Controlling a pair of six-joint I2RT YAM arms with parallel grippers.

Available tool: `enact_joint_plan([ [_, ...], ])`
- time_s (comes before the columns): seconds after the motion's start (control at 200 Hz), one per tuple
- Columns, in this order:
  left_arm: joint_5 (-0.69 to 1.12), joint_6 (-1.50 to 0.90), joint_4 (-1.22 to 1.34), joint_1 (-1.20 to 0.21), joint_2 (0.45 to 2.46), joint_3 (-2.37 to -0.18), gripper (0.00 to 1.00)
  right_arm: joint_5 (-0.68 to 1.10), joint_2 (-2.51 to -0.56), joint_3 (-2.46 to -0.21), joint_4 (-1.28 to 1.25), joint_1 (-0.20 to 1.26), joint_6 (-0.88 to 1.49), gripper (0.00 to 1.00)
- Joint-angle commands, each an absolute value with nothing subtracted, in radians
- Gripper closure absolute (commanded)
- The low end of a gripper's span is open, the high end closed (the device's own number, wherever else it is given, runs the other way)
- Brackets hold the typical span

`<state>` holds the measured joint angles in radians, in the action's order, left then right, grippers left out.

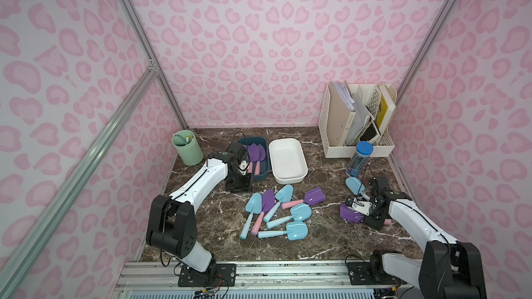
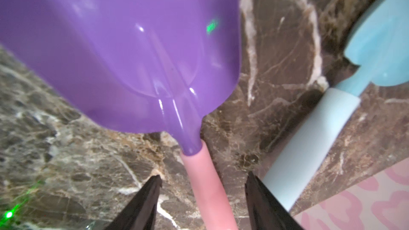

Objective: Sort the small shovels by color and place them into the storage box
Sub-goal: Pick up the shovel from the center of the board.

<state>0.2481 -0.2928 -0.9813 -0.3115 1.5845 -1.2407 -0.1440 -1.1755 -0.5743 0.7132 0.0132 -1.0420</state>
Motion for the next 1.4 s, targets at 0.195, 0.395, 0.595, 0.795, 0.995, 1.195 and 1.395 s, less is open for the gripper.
enact_joint_plan([
  [0.195, 0.256, -0.291, -0.991, -0.310, 1.590, -1.247, 0.57, -0.121, -1.181, -0.548, 0.684, 0.015, -1.041, 0.35],
  [0.395, 0.255, -0.288, -0.993, -0.309, 1.588, -1.249, 0.57, -0.111, -1.194, -0.546, 0.676, 0.013, -1.031, 0.40],
  [0.595, 0.255, -0.288, -0.993, -0.308, 1.585, -1.249, 0.58, -0.091, -1.199, -0.546, 0.682, 0.015, -1.021, 0.51],
  [0.795, 0.257, -0.287, -0.993, -0.308, 1.586, -1.250, 0.58, -0.082, -1.190, -0.533, 0.677, 0.014, -1.008, 0.69],
  [0.995, 0.256, -0.287, -0.993, -0.307, 1.585, -1.250, 0.58, -0.074, -1.191, -0.520, 0.662, 0.043, -0.969, 0.82],
  [1.195, 0.249, -0.287, -0.993, -0.307, 1.583, -1.249, 0.58, -0.064, -1.219, -0.531, 0.647, 0.090, -0.899, 0.87],
  [1.395, 0.236, -0.287, -0.994, -0.307, 1.581, -1.248, 0.58, -0.058, -1.268, -0.570, 0.640, 0.142, -0.814, 0.92],
])
